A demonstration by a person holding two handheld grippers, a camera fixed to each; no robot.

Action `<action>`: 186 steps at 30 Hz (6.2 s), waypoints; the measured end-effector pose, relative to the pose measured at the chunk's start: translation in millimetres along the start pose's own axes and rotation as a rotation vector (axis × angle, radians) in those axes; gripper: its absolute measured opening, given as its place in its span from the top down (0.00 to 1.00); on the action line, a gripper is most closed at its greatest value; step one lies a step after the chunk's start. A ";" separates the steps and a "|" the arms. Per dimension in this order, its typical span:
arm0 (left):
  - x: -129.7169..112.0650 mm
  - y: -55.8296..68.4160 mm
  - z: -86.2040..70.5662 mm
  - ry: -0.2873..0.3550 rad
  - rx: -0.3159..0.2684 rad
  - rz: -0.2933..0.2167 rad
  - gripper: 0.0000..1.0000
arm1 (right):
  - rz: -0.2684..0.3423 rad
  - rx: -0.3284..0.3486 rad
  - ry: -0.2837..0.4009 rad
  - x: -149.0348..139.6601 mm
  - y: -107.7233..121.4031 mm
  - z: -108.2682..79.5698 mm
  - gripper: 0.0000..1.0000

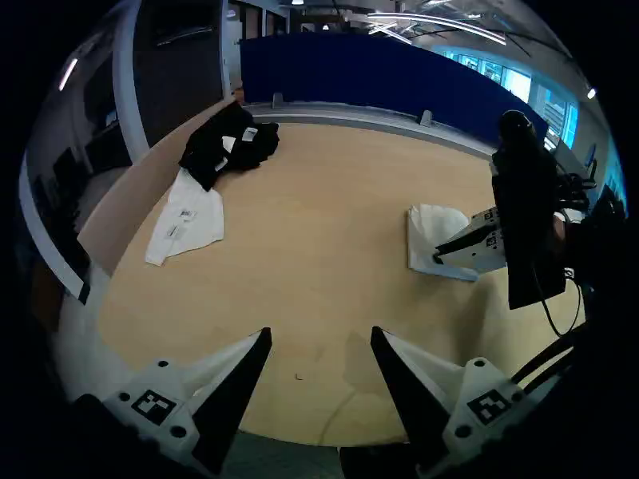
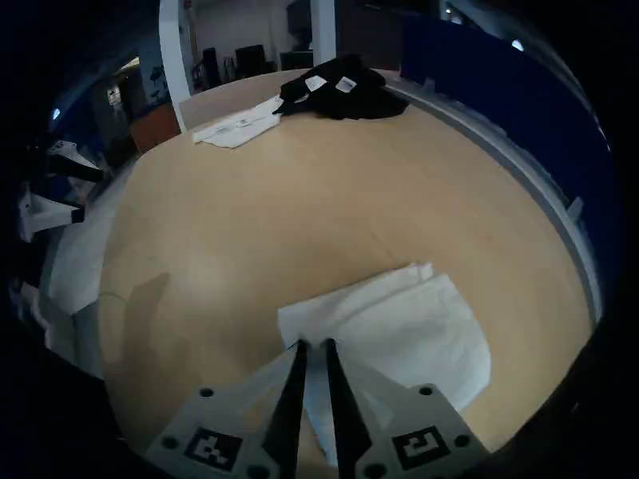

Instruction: Fold towel

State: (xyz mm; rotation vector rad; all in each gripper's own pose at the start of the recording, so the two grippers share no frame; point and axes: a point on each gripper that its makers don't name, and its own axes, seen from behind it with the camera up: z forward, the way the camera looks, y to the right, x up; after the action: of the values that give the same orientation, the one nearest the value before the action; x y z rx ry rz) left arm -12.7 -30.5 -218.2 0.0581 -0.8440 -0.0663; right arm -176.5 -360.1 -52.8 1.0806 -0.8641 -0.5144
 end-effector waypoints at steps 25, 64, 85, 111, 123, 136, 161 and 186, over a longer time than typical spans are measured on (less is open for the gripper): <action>7.0 4.9 6.1 -0.001 -0.005 0.005 0.08 | 0.079 -0.075 0.013 -36.0 7.7 -34.5 0.36; 4.1 11.0 7.2 -0.003 -0.019 0.000 0.08 | 0.213 -0.194 -0.019 -96.7 16.5 -43.1 0.70; 6.6 12.7 5.8 0.000 -0.028 0.006 0.08 | 0.190 -0.220 0.028 -72.3 30.6 -61.4 0.95; 48.8 35.3 -0.2 0.067 -0.077 0.045 0.08 | 0.030 -0.297 0.167 55.8 65.2 -177.5 0.95; 67.2 48.7 5.7 0.085 -0.098 0.065 0.08 | 0.046 -0.337 0.179 52.5 87.8 -215.1 0.95; 78.6 54.7 10.3 0.088 -0.099 0.082 0.08 | 0.092 -0.409 0.171 20.7 140.1 -263.9 0.95; 79.9 77.2 15.6 0.070 -0.102 0.108 0.08 | 0.163 -0.548 0.130 -55.7 247.8 -362.6 0.95; 88.0 108.8 18.6 0.062 -0.120 0.158 0.08 | 0.206 -0.639 0.091 -116.6 297.3 -424.6 0.95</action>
State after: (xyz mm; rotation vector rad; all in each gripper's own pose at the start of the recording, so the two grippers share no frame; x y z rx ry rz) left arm 35.6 70.3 -131.9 -0.1190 -0.7790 0.0335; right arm 89.2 77.0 90.9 0.4217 -0.6530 -0.5146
